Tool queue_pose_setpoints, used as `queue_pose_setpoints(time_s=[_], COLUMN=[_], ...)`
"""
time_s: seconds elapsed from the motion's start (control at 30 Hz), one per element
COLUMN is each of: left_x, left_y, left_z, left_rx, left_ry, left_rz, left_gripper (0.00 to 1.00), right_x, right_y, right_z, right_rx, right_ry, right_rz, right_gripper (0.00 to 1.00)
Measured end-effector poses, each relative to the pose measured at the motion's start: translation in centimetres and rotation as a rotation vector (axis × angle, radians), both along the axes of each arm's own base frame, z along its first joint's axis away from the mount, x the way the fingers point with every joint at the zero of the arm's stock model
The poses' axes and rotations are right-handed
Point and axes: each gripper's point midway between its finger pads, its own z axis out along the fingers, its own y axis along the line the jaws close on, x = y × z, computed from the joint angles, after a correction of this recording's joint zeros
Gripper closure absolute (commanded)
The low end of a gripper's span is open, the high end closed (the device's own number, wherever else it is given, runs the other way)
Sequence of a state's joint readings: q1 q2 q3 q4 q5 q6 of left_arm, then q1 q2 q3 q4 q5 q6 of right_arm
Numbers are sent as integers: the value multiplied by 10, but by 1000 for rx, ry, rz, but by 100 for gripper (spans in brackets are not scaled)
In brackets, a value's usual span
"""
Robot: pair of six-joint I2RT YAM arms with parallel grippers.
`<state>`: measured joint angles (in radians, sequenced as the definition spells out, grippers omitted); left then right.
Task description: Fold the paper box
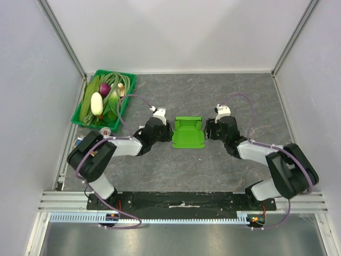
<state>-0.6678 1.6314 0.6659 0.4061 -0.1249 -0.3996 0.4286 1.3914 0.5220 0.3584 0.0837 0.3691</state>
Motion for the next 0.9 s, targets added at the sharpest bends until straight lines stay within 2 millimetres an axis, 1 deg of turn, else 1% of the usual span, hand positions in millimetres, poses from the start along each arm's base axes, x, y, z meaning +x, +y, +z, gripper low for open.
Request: queue_pose_setpoints(time_s=[0.07, 0.1, 0.13, 0.2, 0.23, 0.33, 0.4, 0.43, 0.47, 0.53, 0.57, 0.67, 0.9], left_x=[5, 5, 6, 5, 3, -3, -9, -13, -18, -25, -27, -36, -44], left_y=[-4, -5, -6, -7, -7, -7, -8, -7, -7, -8, -10, -13, -22], left_z=[-5, -4, 0, 10, 15, 24, 20, 15, 11, 2, -2, -18, -20], left_rx=[11, 8, -3, -23, -33, -62, -79, -84, -94, -110, -117, -139, -251], left_ry=[5, 2, -8, -22, -20, 14, 57, 86, 117, 166, 189, 264, 316], left_rz=[-6, -8, -10, -16, -15, -2, 3, 8, 11, 20, 20, 34, 56], left_gripper=[44, 43, 42, 42, 42, 44, 46, 48, 50, 53, 54, 58, 61], right_x=[0, -2, -2, -3, -5, -20, -33, -39, -45, -48, -50, -55, -63], right_y=[1, -1, -3, -4, -4, -4, -4, -4, -3, 4, 8, 19, 42], right_z=[-18, -27, -31, -32, -31, -31, -33, -34, -36, -34, -34, -34, -35], right_rx=[-10, -17, -24, -18, -7, 56, 117, 146, 175, 252, 280, 373, 600], right_ry=[48, 96, 131, 186, 206, 282, 331, 353, 374, 385, 387, 399, 425], right_rz=[-3, -24, -46, -78, -90, -105, -108, -109, -107, -98, -90, -72, -37], right_gripper=[25, 21, 19, 14, 14, 14, 15, 16, 19, 21, 25, 31, 38])
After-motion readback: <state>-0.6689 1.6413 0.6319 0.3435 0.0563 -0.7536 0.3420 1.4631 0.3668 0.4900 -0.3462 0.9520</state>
